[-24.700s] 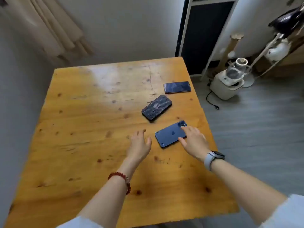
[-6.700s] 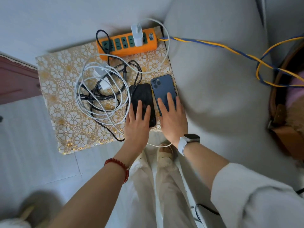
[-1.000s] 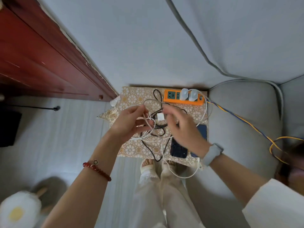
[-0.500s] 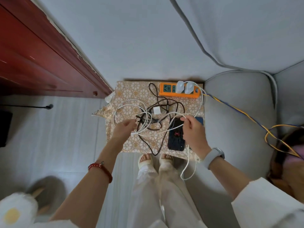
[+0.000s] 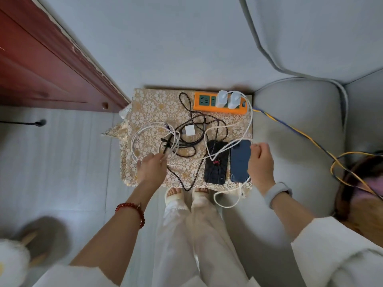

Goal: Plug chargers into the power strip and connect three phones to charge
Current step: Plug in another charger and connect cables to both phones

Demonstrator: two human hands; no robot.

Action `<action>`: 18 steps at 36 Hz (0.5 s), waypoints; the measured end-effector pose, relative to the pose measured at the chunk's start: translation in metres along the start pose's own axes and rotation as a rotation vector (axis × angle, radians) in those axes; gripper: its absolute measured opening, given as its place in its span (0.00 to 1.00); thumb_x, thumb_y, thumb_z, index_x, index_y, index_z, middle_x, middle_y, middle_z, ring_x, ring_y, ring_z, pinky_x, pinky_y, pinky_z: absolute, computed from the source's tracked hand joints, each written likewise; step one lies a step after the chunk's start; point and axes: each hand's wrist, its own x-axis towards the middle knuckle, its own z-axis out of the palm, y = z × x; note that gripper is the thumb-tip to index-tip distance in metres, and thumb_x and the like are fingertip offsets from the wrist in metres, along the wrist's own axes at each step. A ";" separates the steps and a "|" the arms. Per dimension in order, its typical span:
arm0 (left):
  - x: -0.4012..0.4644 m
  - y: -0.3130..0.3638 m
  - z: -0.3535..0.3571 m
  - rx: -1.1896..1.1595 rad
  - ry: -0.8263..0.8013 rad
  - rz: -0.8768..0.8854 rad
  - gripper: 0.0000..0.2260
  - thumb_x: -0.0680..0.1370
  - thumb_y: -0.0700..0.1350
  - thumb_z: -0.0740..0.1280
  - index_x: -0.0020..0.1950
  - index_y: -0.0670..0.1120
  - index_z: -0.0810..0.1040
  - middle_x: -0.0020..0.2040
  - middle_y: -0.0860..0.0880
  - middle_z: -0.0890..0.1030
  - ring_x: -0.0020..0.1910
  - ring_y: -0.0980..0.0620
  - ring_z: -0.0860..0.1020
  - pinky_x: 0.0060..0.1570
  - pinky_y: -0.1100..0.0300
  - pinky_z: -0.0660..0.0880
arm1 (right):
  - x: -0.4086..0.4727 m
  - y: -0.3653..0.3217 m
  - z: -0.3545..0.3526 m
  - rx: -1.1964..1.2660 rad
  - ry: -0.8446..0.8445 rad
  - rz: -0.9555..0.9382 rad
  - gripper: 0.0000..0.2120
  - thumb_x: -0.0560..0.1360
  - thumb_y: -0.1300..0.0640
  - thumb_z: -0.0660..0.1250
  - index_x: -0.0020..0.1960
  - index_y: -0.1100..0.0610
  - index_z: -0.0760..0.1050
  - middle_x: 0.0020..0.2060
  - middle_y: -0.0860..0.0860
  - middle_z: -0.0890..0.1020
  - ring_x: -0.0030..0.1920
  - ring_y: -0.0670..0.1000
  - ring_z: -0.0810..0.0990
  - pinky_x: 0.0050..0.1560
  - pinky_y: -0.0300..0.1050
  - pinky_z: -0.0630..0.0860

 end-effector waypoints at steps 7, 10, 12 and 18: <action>-0.010 0.014 -0.018 -0.094 0.123 0.016 0.15 0.77 0.42 0.62 0.64 0.43 0.73 0.58 0.42 0.74 0.57 0.42 0.73 0.64 0.44 0.66 | 0.025 -0.043 -0.040 0.332 0.154 -0.289 0.09 0.76 0.50 0.51 0.45 0.46 0.71 0.30 0.44 0.68 0.27 0.47 0.62 0.28 0.43 0.62; -0.015 0.021 -0.017 -0.029 0.216 0.053 0.18 0.74 0.39 0.64 0.64 0.42 0.72 0.59 0.40 0.72 0.60 0.40 0.70 0.63 0.42 0.66 | 0.030 -0.053 -0.053 0.279 0.235 -0.382 0.12 0.77 0.51 0.51 0.48 0.49 0.73 0.35 0.43 0.72 0.29 0.44 0.65 0.34 0.40 0.65; -0.019 0.027 -0.013 0.036 0.305 0.162 0.17 0.71 0.35 0.67 0.60 0.40 0.74 0.56 0.38 0.74 0.56 0.38 0.73 0.56 0.42 0.70 | 0.031 -0.049 -0.055 0.028 0.205 -0.402 0.14 0.79 0.58 0.52 0.52 0.61 0.76 0.40 0.50 0.79 0.33 0.45 0.70 0.38 0.39 0.65; -0.027 0.043 0.025 0.070 -0.053 0.423 0.20 0.76 0.36 0.59 0.68 0.44 0.68 0.65 0.44 0.73 0.62 0.46 0.72 0.59 0.49 0.73 | 0.044 0.005 -0.048 -0.741 -0.326 -0.113 0.15 0.77 0.60 0.54 0.57 0.58 0.77 0.57 0.60 0.79 0.55 0.63 0.76 0.55 0.54 0.74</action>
